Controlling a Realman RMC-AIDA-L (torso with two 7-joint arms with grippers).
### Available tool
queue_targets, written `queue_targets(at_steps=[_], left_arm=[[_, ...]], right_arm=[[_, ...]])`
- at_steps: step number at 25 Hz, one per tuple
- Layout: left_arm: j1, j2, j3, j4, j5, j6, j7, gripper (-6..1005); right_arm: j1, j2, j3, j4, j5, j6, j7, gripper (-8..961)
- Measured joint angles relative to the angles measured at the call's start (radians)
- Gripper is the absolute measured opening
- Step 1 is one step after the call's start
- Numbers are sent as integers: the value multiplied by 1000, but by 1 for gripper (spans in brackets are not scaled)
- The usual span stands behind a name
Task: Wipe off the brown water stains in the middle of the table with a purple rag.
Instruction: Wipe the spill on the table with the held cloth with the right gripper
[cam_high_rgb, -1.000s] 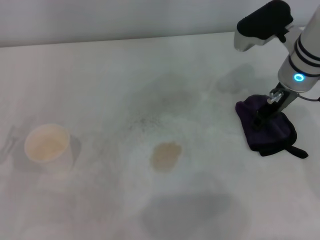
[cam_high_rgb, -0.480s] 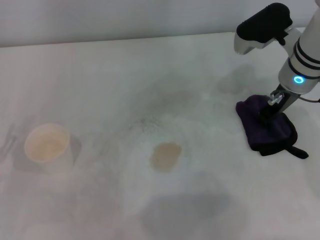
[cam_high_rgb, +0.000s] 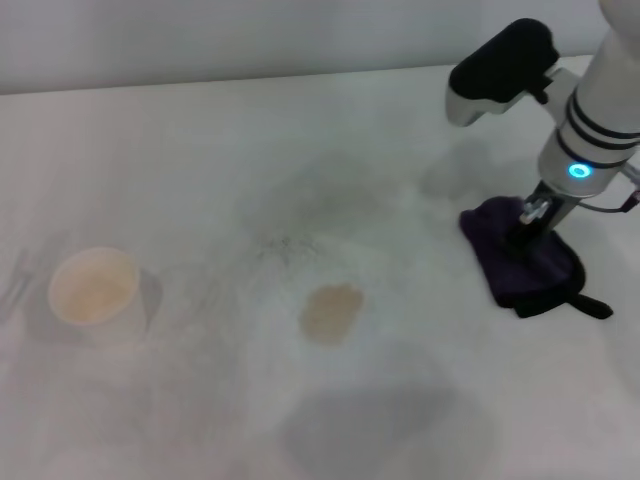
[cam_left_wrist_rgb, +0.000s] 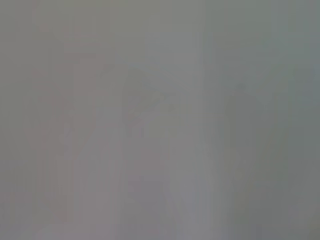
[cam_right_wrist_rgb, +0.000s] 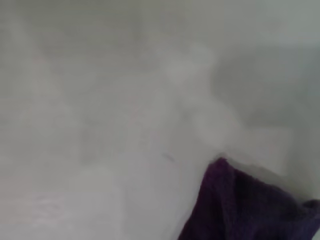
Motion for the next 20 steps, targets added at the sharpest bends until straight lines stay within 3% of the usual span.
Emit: queue_targets(at_steps=[9,20], left_arm=[[-6,0,0,0,1,-9,1,891],[-24,-5,8,-10,9,-15,25,891]], right_arm=[[16,6,-168,-84,155,-33,27,78],[162,8,-476,-55,421,7,87,77]])
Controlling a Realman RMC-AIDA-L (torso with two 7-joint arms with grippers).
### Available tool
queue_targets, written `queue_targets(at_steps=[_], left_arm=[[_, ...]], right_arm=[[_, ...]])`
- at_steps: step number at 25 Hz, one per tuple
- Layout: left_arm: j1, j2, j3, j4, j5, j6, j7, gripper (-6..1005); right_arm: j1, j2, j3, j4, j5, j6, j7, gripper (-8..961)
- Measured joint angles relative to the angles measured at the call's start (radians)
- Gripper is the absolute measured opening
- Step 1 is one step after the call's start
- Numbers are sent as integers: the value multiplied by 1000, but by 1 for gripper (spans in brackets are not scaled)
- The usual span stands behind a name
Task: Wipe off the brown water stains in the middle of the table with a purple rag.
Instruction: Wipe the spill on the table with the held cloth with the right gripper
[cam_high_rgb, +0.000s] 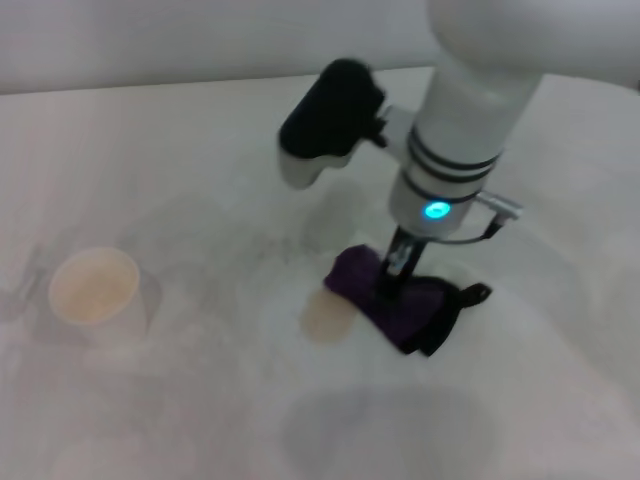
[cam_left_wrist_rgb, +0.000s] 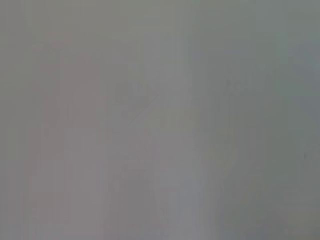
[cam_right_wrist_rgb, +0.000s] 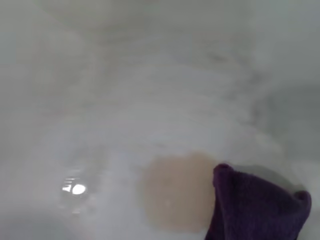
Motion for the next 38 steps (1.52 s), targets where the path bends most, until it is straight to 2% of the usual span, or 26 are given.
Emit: queue_targets(at_steps=[10,14,21,33,38], left_arm=[[1,0,0,0,1,-5,0,892],[1,-1,1,0,2,-5,0,892],[5,-2,2,0,2,-5,0,892],[5,-2,2,0,1,-5,0,892],[4,-2,1,0,0,-5,0,892]], right_arm=[[75,0,-247,-30,250,18,-1,76],[86,0,-295,-40,306,28,-9,75],[97,0,-284,-12,259,78,-9,75],[181,0,-245,249,221,183,0,76],[175,0,-196,235,184,182,-1,76]])
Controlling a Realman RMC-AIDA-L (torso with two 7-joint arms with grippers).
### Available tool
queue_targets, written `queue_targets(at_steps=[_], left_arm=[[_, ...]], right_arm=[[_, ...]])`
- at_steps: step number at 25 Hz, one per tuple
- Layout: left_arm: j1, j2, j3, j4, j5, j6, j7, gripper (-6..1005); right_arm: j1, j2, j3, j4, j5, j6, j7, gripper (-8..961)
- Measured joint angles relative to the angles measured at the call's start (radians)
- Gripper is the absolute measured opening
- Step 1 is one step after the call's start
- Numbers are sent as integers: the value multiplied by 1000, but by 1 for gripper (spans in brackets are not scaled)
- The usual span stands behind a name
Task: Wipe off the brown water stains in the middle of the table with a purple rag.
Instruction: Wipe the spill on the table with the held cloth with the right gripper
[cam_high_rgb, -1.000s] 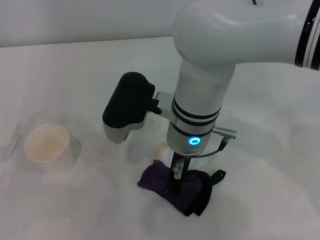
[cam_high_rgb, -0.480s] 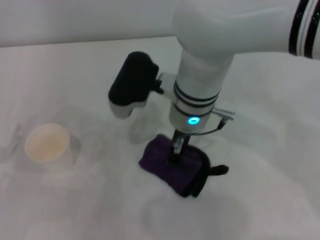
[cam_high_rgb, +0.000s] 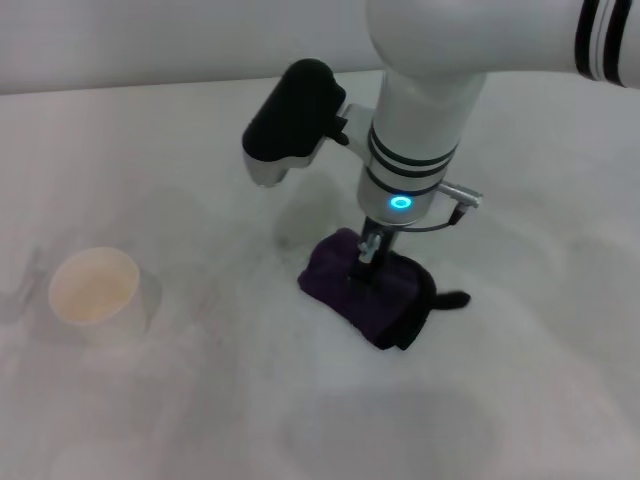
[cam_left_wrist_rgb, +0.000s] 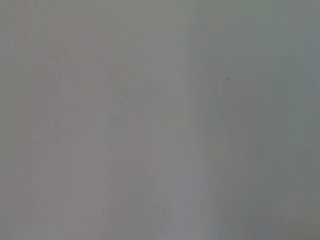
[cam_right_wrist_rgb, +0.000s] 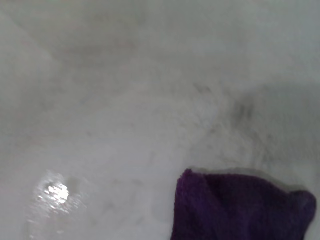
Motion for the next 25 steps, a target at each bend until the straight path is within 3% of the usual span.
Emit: queue_targets(at_steps=[6,14,19,25], left_arm=[[-4,0,-1,0,0,-1,0,892],[-8,0,0,0,1,-2,0,891],[-8,0,0,0,2,-2,0,891],[2,0,0,0,1,-2,0,892]], right_arm=[[-33,0,-27,-120,31,-30,-7,76],[-34,0,-178,-189,221,-29,-55,74],[-39,1,-198,-204,299,-42,-121,73],[-33,1,-165,-151,263,-19,-116,74]])
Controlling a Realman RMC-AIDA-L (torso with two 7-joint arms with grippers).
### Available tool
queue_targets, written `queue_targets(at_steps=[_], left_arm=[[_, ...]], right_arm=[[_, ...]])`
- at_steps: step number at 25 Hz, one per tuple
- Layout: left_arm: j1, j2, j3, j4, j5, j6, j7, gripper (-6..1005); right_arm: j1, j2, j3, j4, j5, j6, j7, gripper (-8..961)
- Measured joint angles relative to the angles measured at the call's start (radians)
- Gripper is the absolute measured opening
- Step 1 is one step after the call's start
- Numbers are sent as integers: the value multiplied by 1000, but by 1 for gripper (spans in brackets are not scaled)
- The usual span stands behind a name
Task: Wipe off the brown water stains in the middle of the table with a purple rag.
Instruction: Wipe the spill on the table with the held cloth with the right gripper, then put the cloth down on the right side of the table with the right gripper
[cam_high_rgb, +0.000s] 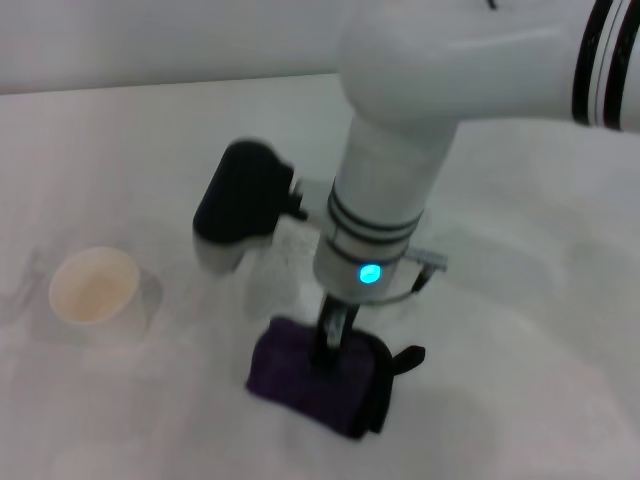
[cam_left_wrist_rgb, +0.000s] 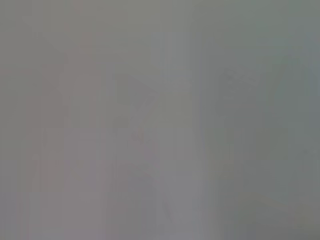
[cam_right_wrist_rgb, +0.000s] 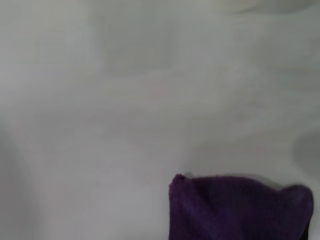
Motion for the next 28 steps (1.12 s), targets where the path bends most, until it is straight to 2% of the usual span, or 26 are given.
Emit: queue_targets(at_steps=[1,7,14,17,18,21,28], left_arm=[[1,0,0,0,-1,0,0,892],[8,0,-6,-1,-5,0,0,891],[0,0,-6,-1,-6,0,-2,891],[0,0,-6,-2,-6,0,-3,892],[0,0,-6,-2,-6,0,-3,892],[-3,1,-6,-2,-6,-1,-3,892],[-9,3,-6,2,-7,-10,-4,891]], right_arm=[[-3,0,62,24,-56,5,1,75],[-40,-5,242,26,-211,-44,2,80],[-120,-12,462,41,-438,-88,2,86],[-179,-17,633,26,-582,-134,-3,88],[-179,-17,633,26,-582,-134,-3,89],[-215,-19,750,13,-694,-169,-10,92],[-273,-38,925,9,-777,-182,-54,97]])
